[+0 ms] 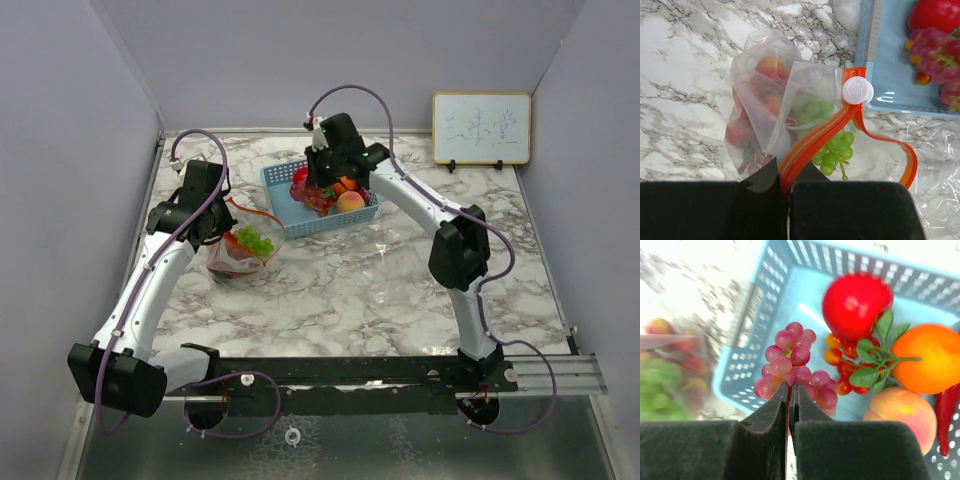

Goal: Place the food in the zip-top bag and seal the zipper
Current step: Pick up the fake fruit from the bin, then place the fake fruit in the zipper food storage bag.

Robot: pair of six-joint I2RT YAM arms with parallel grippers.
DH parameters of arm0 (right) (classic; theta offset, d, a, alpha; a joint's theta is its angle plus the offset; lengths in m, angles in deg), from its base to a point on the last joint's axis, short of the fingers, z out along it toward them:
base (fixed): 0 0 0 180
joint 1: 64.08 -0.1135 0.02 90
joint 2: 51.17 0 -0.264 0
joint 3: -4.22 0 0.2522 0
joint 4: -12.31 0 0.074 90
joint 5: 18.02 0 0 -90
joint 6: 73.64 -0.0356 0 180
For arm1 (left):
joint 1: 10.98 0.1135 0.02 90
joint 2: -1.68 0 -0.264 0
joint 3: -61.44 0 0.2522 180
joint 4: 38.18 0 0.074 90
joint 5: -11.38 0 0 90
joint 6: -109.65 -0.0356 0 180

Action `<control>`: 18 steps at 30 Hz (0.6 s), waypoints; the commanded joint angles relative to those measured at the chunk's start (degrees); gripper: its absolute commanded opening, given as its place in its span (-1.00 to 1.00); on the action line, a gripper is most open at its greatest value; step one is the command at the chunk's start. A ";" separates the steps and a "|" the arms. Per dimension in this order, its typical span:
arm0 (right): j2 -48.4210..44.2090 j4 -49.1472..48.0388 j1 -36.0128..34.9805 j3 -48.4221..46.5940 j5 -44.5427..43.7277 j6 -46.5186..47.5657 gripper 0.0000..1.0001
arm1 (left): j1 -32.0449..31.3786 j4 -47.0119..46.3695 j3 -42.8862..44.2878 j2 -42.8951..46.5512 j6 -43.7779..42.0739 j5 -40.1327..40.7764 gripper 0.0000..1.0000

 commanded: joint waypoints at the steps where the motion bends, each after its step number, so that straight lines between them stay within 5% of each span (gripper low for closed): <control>1: -9.09 -7.20 0.67 0.42 8.27 -1.25 -0.96 | 0.36 -1.89 -0.09 0.79 0.16 -0.19 -1.00; 18: -27.05 -19.20 -0.91 17.64 28.06 -6.65 -0.96 | 0.38 -4.46 2.76 -4.46 2.95 -5.49 -1.00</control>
